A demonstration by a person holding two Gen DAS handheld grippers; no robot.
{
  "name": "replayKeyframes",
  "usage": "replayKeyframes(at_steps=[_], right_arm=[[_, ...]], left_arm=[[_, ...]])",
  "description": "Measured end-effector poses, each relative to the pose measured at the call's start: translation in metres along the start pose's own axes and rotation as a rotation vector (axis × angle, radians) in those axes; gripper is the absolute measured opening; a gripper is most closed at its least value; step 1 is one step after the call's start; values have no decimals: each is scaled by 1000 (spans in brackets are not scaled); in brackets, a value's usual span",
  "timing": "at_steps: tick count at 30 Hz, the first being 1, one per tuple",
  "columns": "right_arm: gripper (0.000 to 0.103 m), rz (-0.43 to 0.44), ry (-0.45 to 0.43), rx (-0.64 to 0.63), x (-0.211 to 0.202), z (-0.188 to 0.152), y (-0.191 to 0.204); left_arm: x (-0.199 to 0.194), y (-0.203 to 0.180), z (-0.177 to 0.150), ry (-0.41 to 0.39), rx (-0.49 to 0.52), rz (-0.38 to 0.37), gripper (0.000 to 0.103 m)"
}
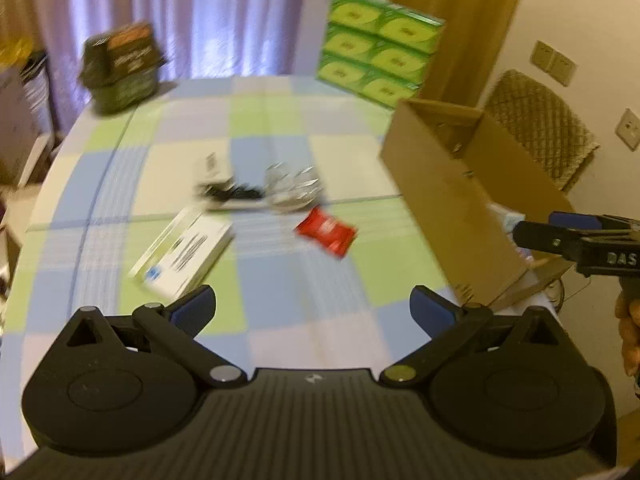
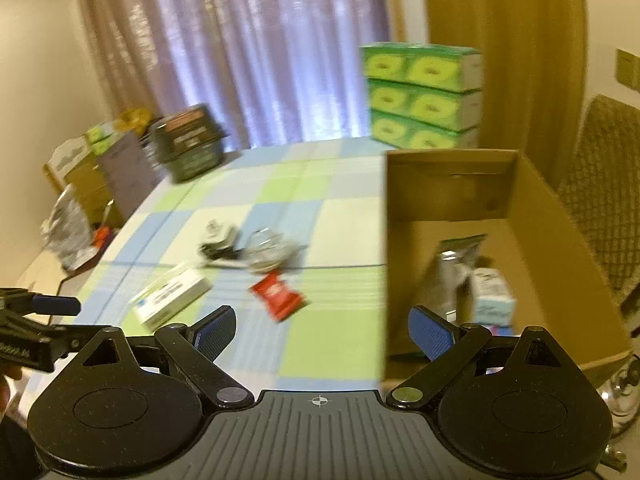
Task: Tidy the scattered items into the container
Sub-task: 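Withdraw both grippers from the cardboard box toward the remaining items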
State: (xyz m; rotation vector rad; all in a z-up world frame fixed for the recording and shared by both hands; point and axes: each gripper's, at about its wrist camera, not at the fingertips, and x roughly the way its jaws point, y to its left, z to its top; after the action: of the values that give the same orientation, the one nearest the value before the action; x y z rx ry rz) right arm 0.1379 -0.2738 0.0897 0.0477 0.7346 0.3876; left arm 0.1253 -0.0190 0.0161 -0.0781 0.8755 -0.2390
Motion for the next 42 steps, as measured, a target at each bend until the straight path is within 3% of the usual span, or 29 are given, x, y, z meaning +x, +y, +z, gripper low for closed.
replayKeyframes(at_steps=[11, 15, 24, 42], right_arm=[[98, 47, 109, -102, 33, -42, 52], [98, 56, 133, -117, 42, -46, 60], [98, 40, 185, -138, 64, -51, 61], [98, 15, 238, -146, 103, -51, 57]], left_arm=[[-24, 78, -32, -12, -48, 142, 101], [-22, 91, -34, -9, -57, 130, 101], [8, 94, -32, 30, 12, 137, 101], [51, 100, -27, 91, 55, 132, 101]])
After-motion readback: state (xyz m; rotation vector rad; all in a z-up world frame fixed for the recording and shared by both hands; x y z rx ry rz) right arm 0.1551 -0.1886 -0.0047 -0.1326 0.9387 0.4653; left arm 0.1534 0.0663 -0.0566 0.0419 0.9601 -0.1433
